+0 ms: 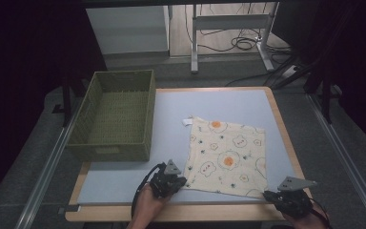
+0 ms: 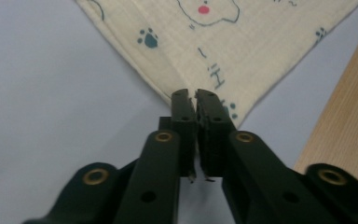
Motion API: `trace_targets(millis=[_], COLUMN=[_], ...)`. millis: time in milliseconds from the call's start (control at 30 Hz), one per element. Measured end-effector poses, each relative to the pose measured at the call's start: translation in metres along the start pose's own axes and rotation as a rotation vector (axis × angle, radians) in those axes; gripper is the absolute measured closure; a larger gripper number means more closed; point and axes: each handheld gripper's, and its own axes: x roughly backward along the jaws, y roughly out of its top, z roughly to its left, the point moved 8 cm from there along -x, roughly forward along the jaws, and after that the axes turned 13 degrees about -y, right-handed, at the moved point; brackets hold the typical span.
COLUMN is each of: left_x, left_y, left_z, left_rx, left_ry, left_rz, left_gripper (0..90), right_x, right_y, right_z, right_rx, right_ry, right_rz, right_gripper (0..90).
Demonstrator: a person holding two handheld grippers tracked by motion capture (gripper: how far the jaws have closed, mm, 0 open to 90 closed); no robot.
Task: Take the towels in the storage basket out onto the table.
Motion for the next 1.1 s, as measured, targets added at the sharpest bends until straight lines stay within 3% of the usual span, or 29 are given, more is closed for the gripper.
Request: trace_targets(millis=[133, 233, 467, 600, 767, 833, 967, 1100], left_x=[0.009, 0.01, -0.001, -0.007, -0.014, -0.017, -0.024, -0.027], left_y=[0.005, 0.013, 0.038, 0.053, 0.077, 0.084, 0.096, 0.106], left_z=[0.009, 0.019, 0.042, 0.055, 0.068, 0.073, 0.084, 0.098], left_rx=[0.018, 0.023, 0.037, 0.041, 0.048, 0.029, 0.018, 0.018], left_ry=[0.021, 0.032, 0.041, 0.044, 0.036, 0.044, 0.052, 0.07], left_rz=[-0.034, -0.033, -0.041, -0.037, -0.049, -0.046, -0.043, -0.039], left_gripper=[68.7, 58.8, 40.4, 33.2, 28.6, 27.2, 24.7, 23.3], right_x=[0.007, 0.01, -0.007, -0.019, -0.033, -0.041, -0.053, -0.06], right_y=[0.005, 0.01, 0.023, 0.032, 0.046, 0.051, 0.06, 0.067], right_z=[-0.002, -0.01, -0.041, -0.054, -0.066, -0.071, -0.078, -0.086], right_rx=[-0.018, -0.055, -0.138, -0.154, -0.14, -0.147, -0.183, -0.191], right_ry=[0.016, 0.01, -0.065, -0.081, -0.103, -0.091, -0.019, -0.024], right_rz=[-0.019, -0.022, -0.039, -0.03, -0.007, 0.011, 0.035, 0.037], right_gripper=[79.1, 74.6, 56.9, 51.5, 42.3, 38.2, 35.2, 32.2])
